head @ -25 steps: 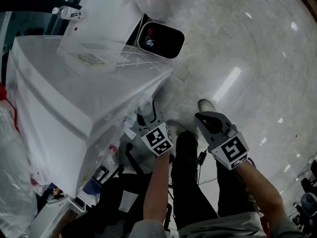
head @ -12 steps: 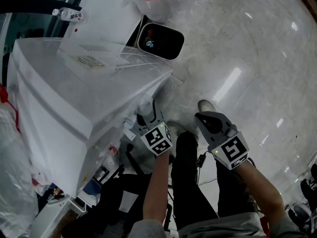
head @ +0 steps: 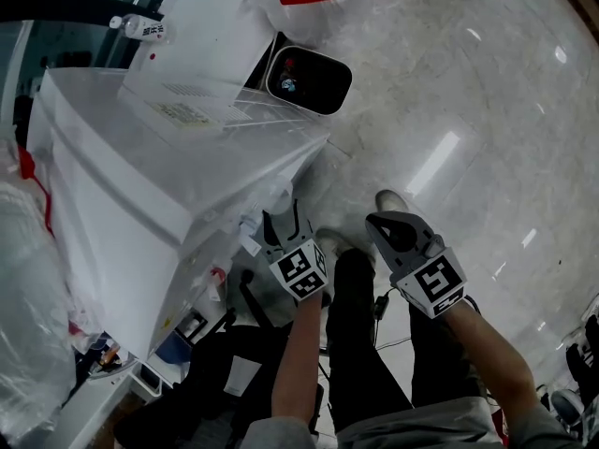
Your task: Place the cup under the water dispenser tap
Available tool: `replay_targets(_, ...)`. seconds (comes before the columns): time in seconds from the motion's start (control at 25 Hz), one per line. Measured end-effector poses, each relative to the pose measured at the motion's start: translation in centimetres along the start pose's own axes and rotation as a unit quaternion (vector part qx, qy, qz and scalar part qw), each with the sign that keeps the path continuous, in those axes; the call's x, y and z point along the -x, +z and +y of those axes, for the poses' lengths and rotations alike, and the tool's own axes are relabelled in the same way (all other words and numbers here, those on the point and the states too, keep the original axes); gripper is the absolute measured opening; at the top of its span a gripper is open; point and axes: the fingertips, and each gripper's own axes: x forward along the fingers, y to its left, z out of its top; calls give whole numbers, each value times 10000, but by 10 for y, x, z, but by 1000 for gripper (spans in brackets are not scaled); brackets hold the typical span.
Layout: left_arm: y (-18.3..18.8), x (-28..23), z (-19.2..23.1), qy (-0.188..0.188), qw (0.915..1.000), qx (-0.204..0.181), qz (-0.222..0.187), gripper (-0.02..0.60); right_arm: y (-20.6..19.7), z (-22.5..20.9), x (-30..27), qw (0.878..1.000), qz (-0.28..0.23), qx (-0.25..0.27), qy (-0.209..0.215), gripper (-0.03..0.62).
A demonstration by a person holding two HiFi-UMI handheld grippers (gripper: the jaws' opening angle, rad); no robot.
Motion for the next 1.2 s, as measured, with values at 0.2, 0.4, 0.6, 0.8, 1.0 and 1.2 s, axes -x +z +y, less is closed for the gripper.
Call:
replay_targets(0.2,-2,14,2,103,9999,38,28,279,7,6,0,9999,-22,61,92,9)
replay_targets(0.4,9,41,1,58,10000,23,31,204,21,9,8,9999,-77,3,73,9)
replay_targets(0.6,37,70,3,-114,9998,143,-82,136,43,20,16,9998,-177,-40,93,9)
replay_targets(0.8,70,102,-4,-299,9992,160,-196,80,71,33,26,9996,-254,-64,106,11)
replay_targets(1.0,108,139,-12,-499,9981,158,-325,38,108,53,42,9992,-328,81,197,9)
replay_targets(1.2,150,174,-17,-683,9959,187,-566,15,155,70,64,9980,-573,168,213,9)
